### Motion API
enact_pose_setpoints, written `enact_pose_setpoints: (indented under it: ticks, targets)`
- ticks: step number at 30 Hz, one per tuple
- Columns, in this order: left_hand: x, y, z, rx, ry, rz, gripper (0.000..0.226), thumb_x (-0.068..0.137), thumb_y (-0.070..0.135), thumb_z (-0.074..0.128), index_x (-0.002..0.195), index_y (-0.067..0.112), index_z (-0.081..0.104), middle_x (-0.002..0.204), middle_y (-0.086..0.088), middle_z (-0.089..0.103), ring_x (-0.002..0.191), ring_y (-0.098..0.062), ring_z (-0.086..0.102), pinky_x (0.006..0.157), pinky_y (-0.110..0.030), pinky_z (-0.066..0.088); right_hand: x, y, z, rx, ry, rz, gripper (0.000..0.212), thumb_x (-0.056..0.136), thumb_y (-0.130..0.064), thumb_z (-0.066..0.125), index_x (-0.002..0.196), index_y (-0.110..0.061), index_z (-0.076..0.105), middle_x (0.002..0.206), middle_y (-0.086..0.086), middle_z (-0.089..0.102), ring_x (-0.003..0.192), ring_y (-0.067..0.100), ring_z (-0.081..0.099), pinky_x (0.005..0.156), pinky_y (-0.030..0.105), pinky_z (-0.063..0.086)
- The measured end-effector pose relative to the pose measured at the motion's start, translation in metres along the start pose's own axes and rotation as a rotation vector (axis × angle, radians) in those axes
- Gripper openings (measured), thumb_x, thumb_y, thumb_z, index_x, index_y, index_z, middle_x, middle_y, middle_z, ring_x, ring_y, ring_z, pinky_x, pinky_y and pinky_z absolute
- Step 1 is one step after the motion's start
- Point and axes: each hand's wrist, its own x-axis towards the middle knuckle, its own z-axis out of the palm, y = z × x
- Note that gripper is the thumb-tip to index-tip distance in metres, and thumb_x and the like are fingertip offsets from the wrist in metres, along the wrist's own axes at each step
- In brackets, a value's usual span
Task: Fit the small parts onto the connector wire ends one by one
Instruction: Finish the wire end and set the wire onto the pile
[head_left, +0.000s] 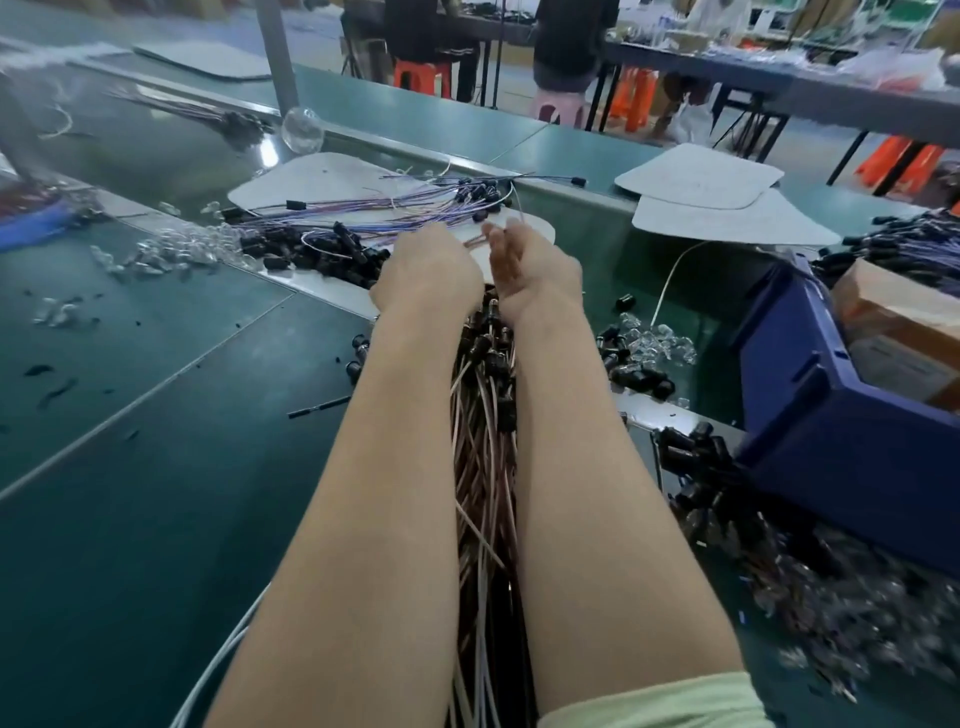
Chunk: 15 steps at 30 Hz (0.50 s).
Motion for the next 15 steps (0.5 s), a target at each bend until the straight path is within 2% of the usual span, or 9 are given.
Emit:
enact_pose_setpoints:
  ticks: [1, 3, 4, 6, 10, 12, 15]
  targets:
    - [0.001, 0.003, -0.005, -0.037, 0.009, 0.035, 0.027, 0.097, 0.015, 0.044, 0.12, 0.012, 0.059, 0.123, -0.013, 0.06, 0.113, -0.031, 0.055, 0.089, -0.037, 0.042, -0.007, -0.004, 0.002, 0.121, -0.038, 0.013, 0.01, 0.091, -0.002, 0.059, 0.089, 0.008, 0.059, 0.054, 0.012, 0.061, 0.033, 0.007, 0.054, 0.035, 0.014, 0.045]
    - [0.001, 0.007, -0.016, -0.097, 0.015, 0.091, 0.026, 0.098, 0.013, 0.043, 0.115, 0.013, 0.061, 0.117, -0.013, 0.064, 0.108, -0.031, 0.059, 0.089, -0.036, 0.048, -0.017, -0.009, 0.004, 0.248, -0.088, 0.047, 0.021, 0.091, -0.008, 0.06, 0.108, 0.005, 0.058, 0.063, 0.015, 0.062, 0.037, 0.01, 0.058, 0.039, 0.016, 0.049]
    - [0.002, 0.009, -0.021, -0.107, 0.02, 0.111, 0.025, 0.098, 0.013, 0.043, 0.113, 0.013, 0.062, 0.116, -0.013, 0.064, 0.106, -0.03, 0.06, 0.087, -0.035, 0.048, -0.02, -0.01, 0.004, 0.289, -0.109, 0.061, 0.019, 0.092, -0.008, 0.059, 0.107, 0.005, 0.057, 0.067, 0.016, 0.062, 0.038, 0.011, 0.059, 0.04, 0.017, 0.05]
    - [0.0, 0.011, -0.029, -0.087, 0.038, 0.14, 0.025, 0.098, 0.013, 0.043, 0.112, 0.013, 0.064, 0.116, -0.013, 0.063, 0.107, -0.03, 0.059, 0.084, -0.032, 0.045, -0.025, -0.014, 0.004, 0.356, -0.107, 0.103, 0.009, 0.094, -0.006, 0.056, 0.092, 0.003, 0.056, 0.065, 0.018, 0.062, 0.038, 0.014, 0.06, 0.039, 0.018, 0.049]
    - [-0.003, 0.016, -0.033, 0.002, 0.007, 0.195, 0.031, 0.098, 0.011, 0.038, 0.121, 0.014, 0.059, 0.122, -0.011, 0.06, 0.115, -0.031, 0.052, 0.096, -0.04, 0.043, -0.025, -0.013, 0.003, 0.411, -0.081, 0.19, 0.021, 0.097, -0.003, 0.048, 0.079, 0.004, 0.056, 0.05, 0.015, 0.061, 0.034, 0.015, 0.057, 0.03, 0.018, 0.041]
    - [0.0, 0.018, -0.035, 0.079, 0.05, 0.184, 0.033, 0.097, 0.014, 0.037, 0.122, 0.022, 0.057, 0.126, -0.006, 0.056, 0.122, -0.03, 0.043, 0.099, -0.042, 0.033, -0.026, -0.013, 0.004, 0.332, -0.088, 0.16, 0.022, 0.097, -0.004, 0.05, 0.077, 0.003, 0.056, 0.055, 0.013, 0.062, 0.039, 0.013, 0.058, 0.036, 0.017, 0.047]
    - [0.009, 0.024, -0.033, 0.126, 0.253, 0.1, 0.036, 0.094, 0.009, 0.042, 0.118, 0.028, 0.061, 0.138, -0.006, 0.044, 0.133, -0.032, 0.026, 0.107, -0.05, 0.021, -0.016, -0.018, 0.017, 0.075, -0.037, 0.012, 0.018, 0.092, -0.007, 0.059, 0.075, -0.003, 0.054, 0.061, 0.005, 0.053, 0.048, 0.009, 0.048, 0.04, 0.014, 0.044]
